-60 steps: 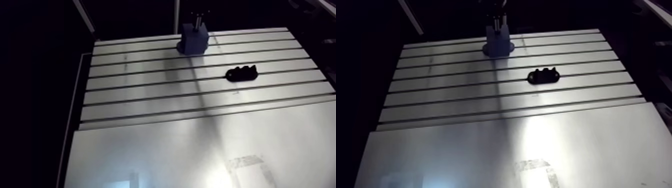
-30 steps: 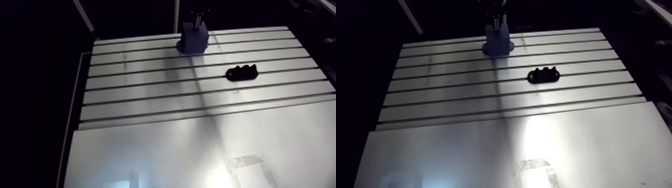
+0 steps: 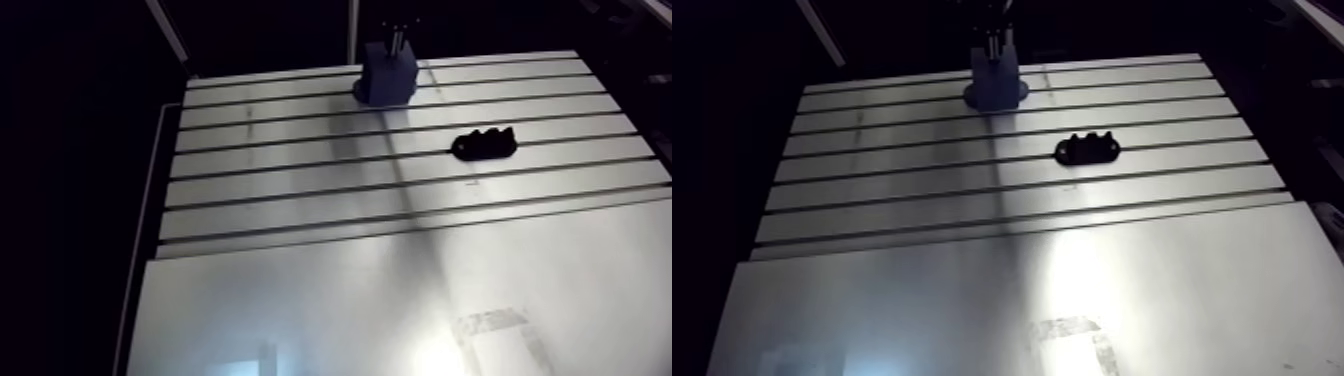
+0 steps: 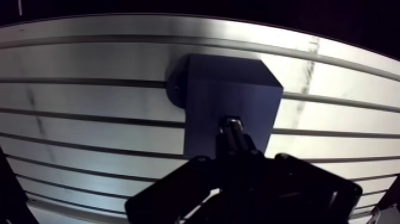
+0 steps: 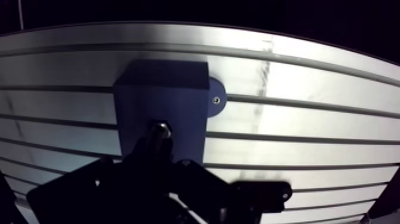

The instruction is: Pick up the M10 bolt and insert it into the hex recess until seated.

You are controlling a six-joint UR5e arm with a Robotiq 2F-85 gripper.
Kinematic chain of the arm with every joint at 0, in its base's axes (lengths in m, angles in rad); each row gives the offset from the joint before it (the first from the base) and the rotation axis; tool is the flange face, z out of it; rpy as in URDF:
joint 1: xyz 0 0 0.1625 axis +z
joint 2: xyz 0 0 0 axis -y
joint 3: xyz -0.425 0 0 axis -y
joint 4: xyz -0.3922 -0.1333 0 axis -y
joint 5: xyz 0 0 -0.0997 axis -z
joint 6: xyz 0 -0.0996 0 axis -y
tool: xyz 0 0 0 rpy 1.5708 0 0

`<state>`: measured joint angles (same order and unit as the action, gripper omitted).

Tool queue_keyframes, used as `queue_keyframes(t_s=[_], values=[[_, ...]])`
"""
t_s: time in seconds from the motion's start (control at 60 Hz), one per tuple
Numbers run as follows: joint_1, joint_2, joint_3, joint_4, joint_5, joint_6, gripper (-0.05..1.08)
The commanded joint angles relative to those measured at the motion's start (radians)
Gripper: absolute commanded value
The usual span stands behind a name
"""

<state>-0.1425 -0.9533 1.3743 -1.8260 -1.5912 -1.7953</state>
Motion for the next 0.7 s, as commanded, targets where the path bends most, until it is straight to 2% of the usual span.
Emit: queue_keyframes(t_s=[0.017, 0.7], values=[[0.0, 0.0, 0.001, 0.001, 0.0, 0.0, 1.08], [0.0, 0.001, 0.007, 0.001, 0.001, -0.014, 1.08]])
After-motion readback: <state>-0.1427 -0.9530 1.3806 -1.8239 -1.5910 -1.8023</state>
